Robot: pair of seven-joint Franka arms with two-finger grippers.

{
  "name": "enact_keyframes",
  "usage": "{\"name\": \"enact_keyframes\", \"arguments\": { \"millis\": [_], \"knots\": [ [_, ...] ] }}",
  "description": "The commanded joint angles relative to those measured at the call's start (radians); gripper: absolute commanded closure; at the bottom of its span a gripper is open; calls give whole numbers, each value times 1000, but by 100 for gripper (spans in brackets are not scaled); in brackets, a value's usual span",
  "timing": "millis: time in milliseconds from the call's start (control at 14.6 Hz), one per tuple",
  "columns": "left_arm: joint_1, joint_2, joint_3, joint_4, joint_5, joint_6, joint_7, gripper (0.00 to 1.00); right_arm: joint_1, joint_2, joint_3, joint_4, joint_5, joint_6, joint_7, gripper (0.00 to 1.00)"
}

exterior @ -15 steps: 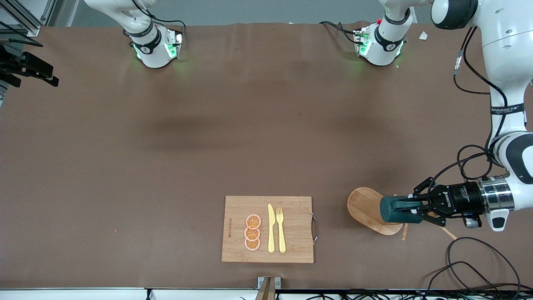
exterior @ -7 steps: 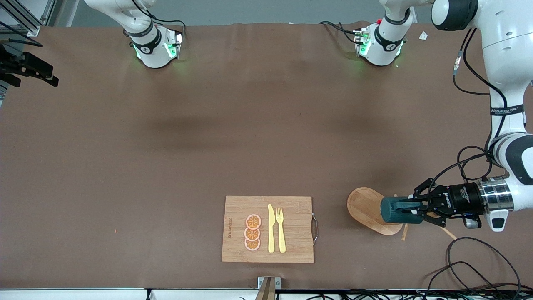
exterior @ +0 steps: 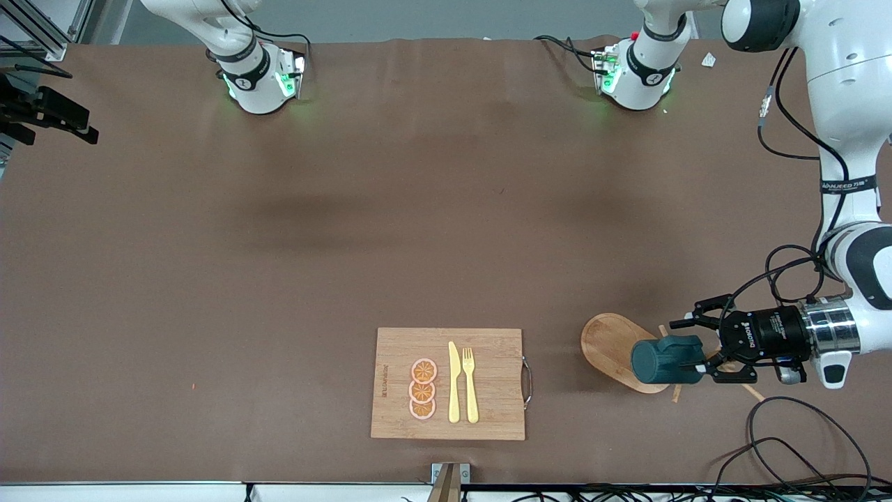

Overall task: Pass cup and hang on rack
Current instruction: 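Open the left gripper and release the mug on the rack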

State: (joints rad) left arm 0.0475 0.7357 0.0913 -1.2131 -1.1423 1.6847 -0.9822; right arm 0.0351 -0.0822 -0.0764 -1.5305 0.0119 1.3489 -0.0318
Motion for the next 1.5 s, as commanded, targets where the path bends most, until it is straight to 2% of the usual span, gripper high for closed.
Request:
{"name": "enact_keyframes", "arguments": {
  "millis": [0,273,615,888,1094,1230,1435],
  "knots": [
    [-1,-28,-7,4,-16,-13,-1,0,14,-27,-6,-28,-20,0,-8,0],
    [-12,-100,-5,1,5,-16,10,0,16,-27,-6,-28,-20,-7,-8,0],
    [-78,-185,-7,0,327,-16,53,0,16,-28,-6,-26,-20,-8,-8,0],
    [-159,-318,-42,-3,719,-16,176,0,16,-28,-6,-26,-18,-8,-8,0],
    [-189,-389,-117,-5,1042,-16,394,0,14,-28,-6,-26,-20,-7,-10,0],
    [-178,-432,-139,-9,1137,-17,546,0,14,-27,-6,-26,-20,-7,-10,0],
    [-132,-473,-130,-20,1141,-62,779,0,14,-28,-8,-26,-20,-5,-10,0]
  ]
}}
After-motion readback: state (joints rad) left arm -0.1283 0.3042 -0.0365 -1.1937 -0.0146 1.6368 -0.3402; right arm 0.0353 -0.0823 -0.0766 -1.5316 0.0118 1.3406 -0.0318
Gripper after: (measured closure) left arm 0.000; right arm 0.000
